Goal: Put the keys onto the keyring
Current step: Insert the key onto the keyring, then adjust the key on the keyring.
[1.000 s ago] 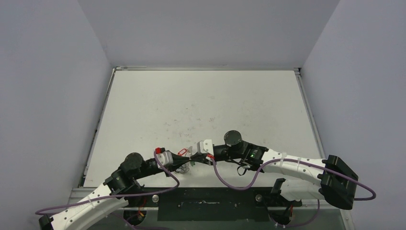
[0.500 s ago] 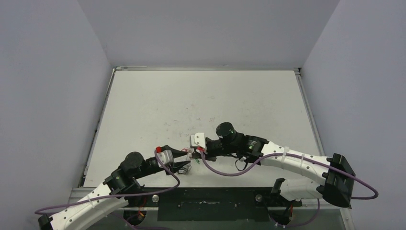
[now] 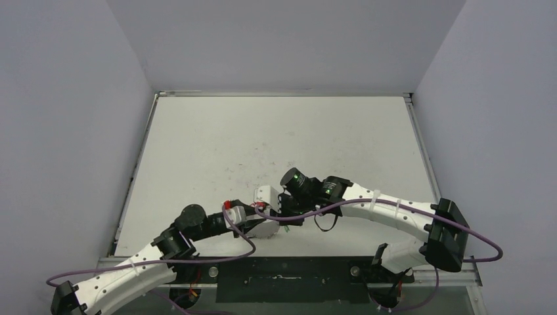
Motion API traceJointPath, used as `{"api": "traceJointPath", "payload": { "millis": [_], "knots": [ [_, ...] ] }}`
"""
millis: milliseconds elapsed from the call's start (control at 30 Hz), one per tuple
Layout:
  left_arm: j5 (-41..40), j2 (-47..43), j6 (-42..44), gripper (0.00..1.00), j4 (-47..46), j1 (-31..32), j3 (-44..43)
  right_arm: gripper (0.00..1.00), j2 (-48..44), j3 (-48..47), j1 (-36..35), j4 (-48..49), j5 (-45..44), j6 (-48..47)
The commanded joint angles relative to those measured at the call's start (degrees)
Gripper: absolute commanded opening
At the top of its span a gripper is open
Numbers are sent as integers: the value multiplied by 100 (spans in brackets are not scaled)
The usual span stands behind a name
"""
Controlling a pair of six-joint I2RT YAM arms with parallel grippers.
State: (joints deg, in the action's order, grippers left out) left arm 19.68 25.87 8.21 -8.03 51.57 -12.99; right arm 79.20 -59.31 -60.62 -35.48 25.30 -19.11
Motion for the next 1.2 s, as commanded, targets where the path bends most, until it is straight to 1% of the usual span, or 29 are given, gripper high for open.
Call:
{"api": "traceJointPath", "payload": {
  "millis": [0,133,200,267,300,333,367,400,467,600,700,867,1167],
  "knots": [
    [388,290,-5,27,-1196,11,177,0,-156,-339,-144,70,-56,118],
    [540,532,-50,32,-1530,11,283,0,-172,-370,-219,193,-95,168],
    [577,612,-51,33,-1644,12,340,0,-177,-360,-245,248,-105,176],
    [641,670,-59,31,-1824,12,418,0,-182,-353,-290,287,-112,180],
    [685,699,-69,29,-1931,11,459,0,-184,-357,-303,302,-119,184],
    [751,731,-77,22,-2010,11,483,0,-185,-353,-315,317,-130,188],
    [844,778,-67,19,-2046,12,490,0,-185,-353,-324,329,-135,189],
    [916,817,-52,18,-2051,11,488,0,-195,-353,-332,343,-151,181],
    [1030,892,-66,18,-2059,11,490,0,-220,-362,-344,352,-186,172],
    [1112,939,-103,24,-2121,11,557,0,-300,-332,-361,425,-271,167],
    [1108,938,-118,25,-2200,16,625,0,-387,-282,-355,511,-298,180],
    [981,969,-106,24,-2219,15,708,0,-521,-200,-355,648,-280,213],
    [783,1191,-272,20,-2763,13,741,0,-435,-225,-433,618,-105,147]
  ]
}}
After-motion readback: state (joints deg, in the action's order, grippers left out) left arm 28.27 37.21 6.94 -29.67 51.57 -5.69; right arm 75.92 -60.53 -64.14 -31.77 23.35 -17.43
